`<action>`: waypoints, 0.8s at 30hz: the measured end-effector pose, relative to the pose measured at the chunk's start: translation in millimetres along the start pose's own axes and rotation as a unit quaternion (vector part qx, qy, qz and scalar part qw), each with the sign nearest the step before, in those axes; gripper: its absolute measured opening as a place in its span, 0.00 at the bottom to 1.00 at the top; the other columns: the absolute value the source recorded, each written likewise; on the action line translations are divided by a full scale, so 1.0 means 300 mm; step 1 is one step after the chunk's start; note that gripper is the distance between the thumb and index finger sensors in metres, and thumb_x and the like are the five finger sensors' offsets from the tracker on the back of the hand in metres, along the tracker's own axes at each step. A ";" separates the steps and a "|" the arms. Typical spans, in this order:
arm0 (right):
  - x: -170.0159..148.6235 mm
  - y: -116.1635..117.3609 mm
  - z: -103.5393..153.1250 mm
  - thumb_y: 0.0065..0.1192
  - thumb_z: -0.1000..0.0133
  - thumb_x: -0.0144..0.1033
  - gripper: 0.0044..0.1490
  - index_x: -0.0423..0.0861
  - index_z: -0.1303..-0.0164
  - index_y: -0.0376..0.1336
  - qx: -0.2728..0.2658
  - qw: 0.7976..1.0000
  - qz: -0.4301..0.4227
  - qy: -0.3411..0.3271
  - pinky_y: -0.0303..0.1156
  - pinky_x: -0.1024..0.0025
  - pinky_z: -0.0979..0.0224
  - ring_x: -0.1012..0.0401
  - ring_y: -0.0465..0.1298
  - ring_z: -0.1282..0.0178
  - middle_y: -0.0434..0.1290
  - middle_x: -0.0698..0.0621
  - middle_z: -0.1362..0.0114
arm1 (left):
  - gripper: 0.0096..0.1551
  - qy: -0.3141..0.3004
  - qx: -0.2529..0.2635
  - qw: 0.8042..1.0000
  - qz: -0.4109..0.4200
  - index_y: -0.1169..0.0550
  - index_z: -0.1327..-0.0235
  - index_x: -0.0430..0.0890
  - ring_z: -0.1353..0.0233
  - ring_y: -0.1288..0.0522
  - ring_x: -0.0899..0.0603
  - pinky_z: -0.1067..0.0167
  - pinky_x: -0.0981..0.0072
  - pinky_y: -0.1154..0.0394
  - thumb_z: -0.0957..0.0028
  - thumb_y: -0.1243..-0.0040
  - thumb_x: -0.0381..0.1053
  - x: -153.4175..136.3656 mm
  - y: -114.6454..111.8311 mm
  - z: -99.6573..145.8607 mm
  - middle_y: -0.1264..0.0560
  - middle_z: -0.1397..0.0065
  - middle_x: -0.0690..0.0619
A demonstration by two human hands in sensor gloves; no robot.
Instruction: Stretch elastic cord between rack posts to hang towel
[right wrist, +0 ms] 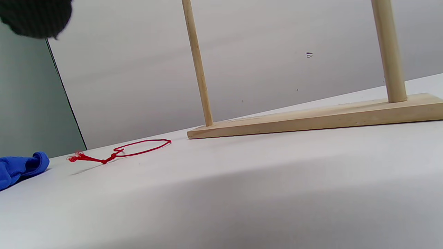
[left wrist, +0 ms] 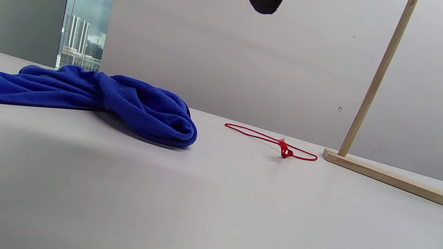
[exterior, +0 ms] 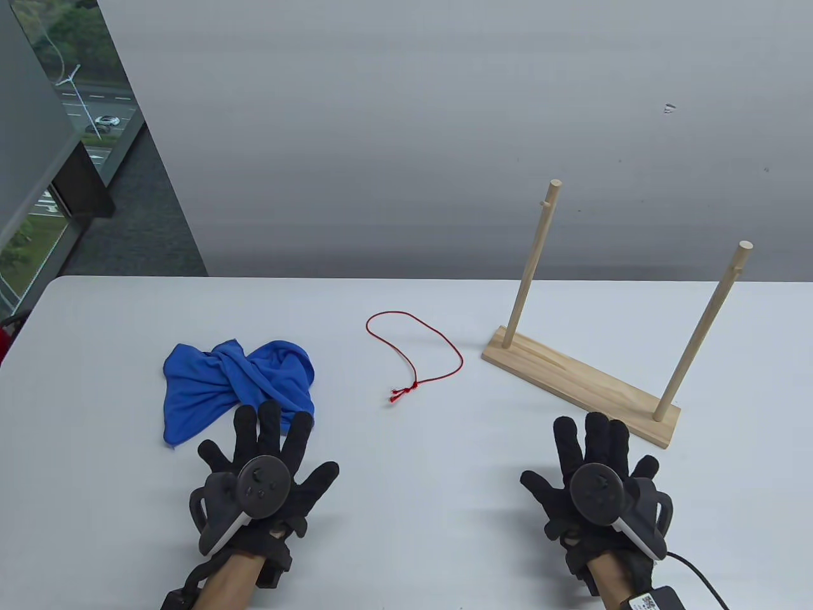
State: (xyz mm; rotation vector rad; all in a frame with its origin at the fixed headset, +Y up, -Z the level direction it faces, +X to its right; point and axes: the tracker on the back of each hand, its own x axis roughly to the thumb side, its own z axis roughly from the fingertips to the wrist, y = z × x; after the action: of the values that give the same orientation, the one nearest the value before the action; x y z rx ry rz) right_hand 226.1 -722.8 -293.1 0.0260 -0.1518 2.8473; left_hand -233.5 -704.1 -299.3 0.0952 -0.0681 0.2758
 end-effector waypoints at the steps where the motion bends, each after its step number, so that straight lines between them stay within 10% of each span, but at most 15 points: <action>1: -0.004 -0.003 0.000 0.50 0.51 0.77 0.59 0.59 0.22 0.31 -0.004 1.000 -0.005 0.001 0.29 0.21 0.36 0.39 0.31 0.17 0.25 0.45 0.19 | 0.57 0.000 0.002 1.000 0.001 0.41 0.19 0.66 0.12 0.62 0.34 0.36 0.19 0.66 0.63 0.65 0.91 -0.001 0.000 0.000 0.55 0.10 0.49; 24: -0.135 -0.120 -0.030 0.59 0.50 0.66 0.55 0.51 0.23 0.40 -0.110 0.987 -0.091 0.074 0.60 0.30 0.34 0.42 0.60 0.25 0.45 0.39 0.21 | 0.55 0.007 0.005 1.000 0.016 0.41 0.19 0.65 0.12 0.61 0.34 0.34 0.20 0.65 0.61 0.61 0.89 -0.040 -0.002 0.000 0.55 0.11 0.49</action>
State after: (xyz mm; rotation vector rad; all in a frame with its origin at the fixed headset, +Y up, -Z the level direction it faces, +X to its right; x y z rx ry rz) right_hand 275.3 -699.0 -299.7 -0.2069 -0.4076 2.6230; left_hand -244.8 -707.8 -300.4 0.1013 -0.0543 0.3097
